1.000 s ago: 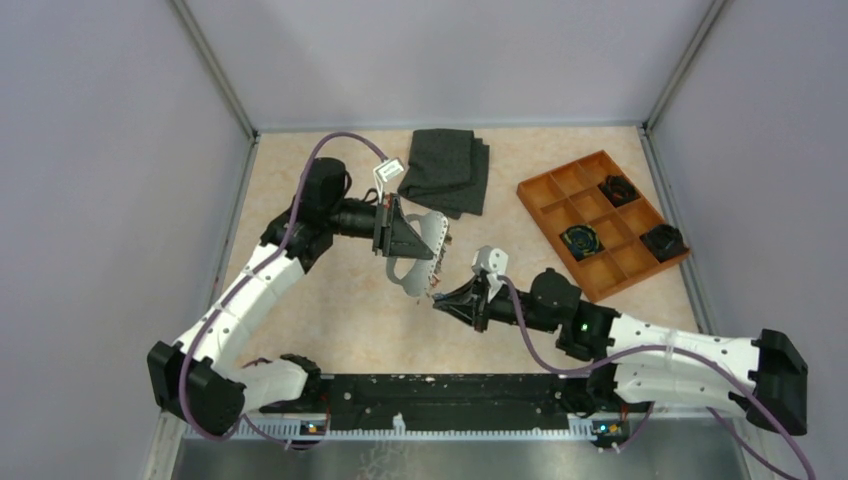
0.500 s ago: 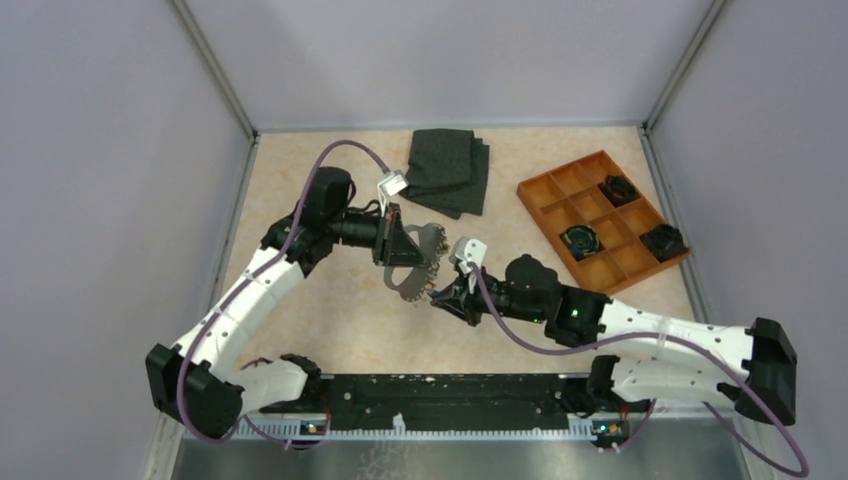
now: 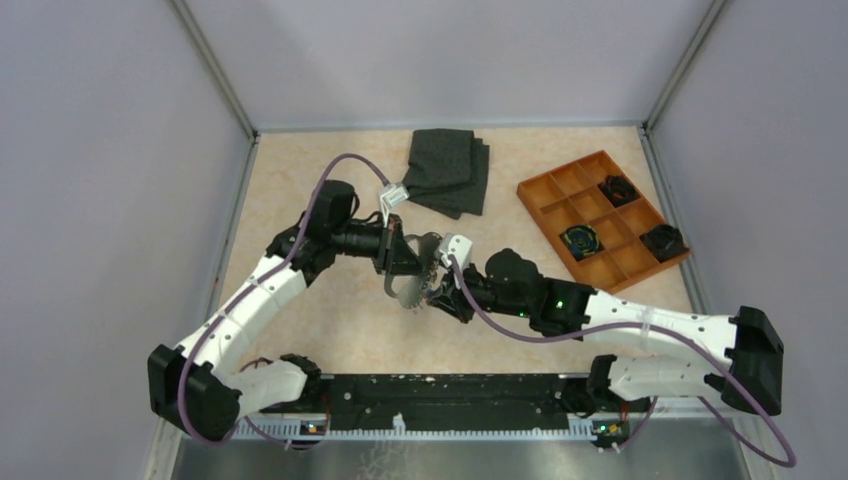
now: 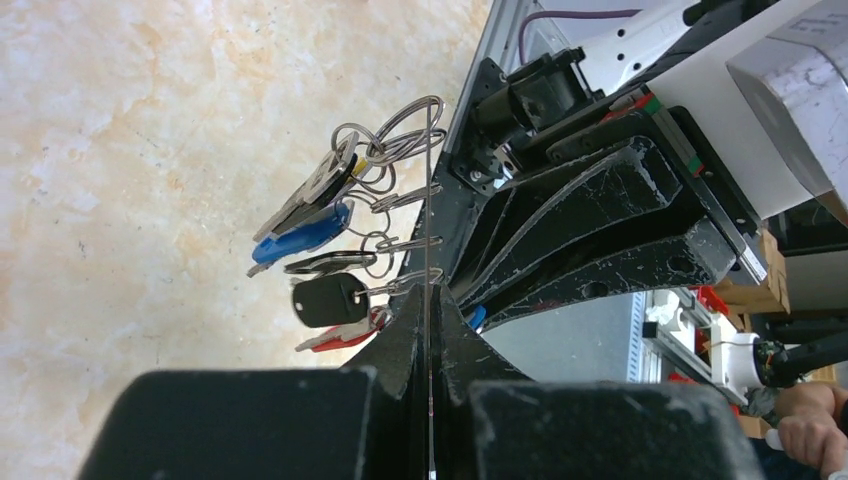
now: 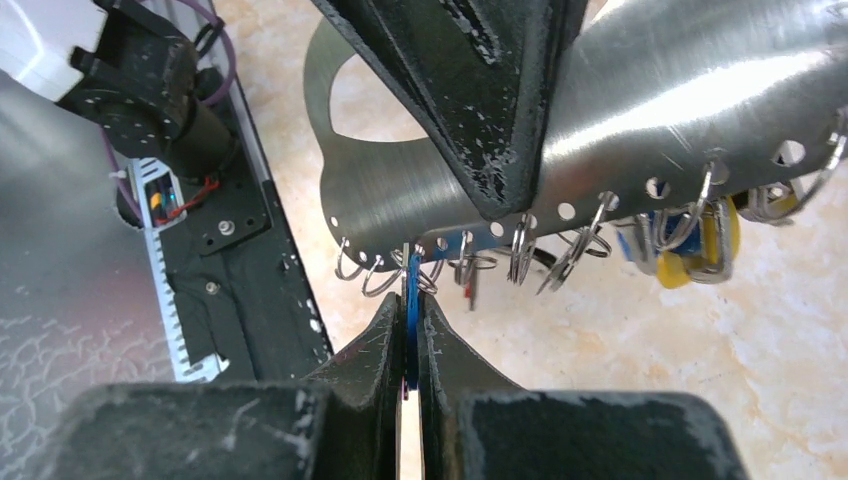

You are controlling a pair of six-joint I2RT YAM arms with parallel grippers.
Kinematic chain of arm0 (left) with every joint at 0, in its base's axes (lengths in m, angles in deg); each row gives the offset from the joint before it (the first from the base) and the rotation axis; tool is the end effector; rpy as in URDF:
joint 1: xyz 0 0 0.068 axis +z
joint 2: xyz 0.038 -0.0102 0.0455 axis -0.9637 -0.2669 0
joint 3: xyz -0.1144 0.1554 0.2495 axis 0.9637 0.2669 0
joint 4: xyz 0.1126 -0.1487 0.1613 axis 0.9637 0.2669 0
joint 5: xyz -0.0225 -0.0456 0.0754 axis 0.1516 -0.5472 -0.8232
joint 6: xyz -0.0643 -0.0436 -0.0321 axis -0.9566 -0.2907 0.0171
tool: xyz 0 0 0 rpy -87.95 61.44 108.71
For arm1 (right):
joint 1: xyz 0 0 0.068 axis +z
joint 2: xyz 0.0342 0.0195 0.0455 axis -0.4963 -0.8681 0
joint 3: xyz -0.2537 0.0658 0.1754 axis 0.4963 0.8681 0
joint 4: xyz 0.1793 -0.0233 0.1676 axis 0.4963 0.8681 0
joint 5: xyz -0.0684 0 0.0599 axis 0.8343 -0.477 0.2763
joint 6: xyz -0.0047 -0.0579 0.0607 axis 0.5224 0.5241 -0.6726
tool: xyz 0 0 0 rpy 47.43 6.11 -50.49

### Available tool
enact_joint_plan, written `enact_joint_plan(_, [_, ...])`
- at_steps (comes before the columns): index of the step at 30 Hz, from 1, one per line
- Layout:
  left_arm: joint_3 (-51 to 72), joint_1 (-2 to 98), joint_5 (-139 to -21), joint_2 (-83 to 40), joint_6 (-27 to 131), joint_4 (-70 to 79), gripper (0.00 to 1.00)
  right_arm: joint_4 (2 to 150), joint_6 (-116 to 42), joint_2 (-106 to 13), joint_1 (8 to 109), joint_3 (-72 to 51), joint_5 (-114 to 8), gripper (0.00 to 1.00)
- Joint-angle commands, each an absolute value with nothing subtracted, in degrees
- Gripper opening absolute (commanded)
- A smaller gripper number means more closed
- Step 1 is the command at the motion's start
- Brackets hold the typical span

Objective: Remove the keys from the keyring
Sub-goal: Remove the key from the keyring.

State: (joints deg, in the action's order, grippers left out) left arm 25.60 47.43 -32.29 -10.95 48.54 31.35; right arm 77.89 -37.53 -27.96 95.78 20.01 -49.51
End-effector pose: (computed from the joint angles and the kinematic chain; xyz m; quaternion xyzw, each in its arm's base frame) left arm 0.1699 -0.1553 0.3558 0.3061 0.7483 -0.5352 0.2449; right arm 0.0987 0.2341 0.3251 -0.4179 0.7032 0.3657 0.4440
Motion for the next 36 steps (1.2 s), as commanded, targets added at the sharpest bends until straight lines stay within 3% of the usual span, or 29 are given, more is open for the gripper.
enact_joint_plan(1, [27.4, 47.3, -33.6, -9.9, 45.1, 25.1, 0.00, 78.7, -38.4, -28.4, 96.4, 17.2, -46.0, 0.00])
enact_joint_plan(12, [30.5, 50.1, -36.3, -10.4, 40.4, 22.1, 0.00, 81.9, -39.3, -25.9, 96.5, 19.5, -42.1, 0.00])
enact_joint_plan(21, [31.7, 53.8, -31.9, -9.3, 37.7, 16.5, 0.00, 82.2, -40.9, -26.2, 96.5, 21.5, -41.6, 0.00])
enact_joint_plan(36, [30.4, 52.5, -34.0, -8.3, 46.0, 21.8, 0.00, 82.4, -38.9, -30.4, 96.5, 16.5, -43.0, 0.00])
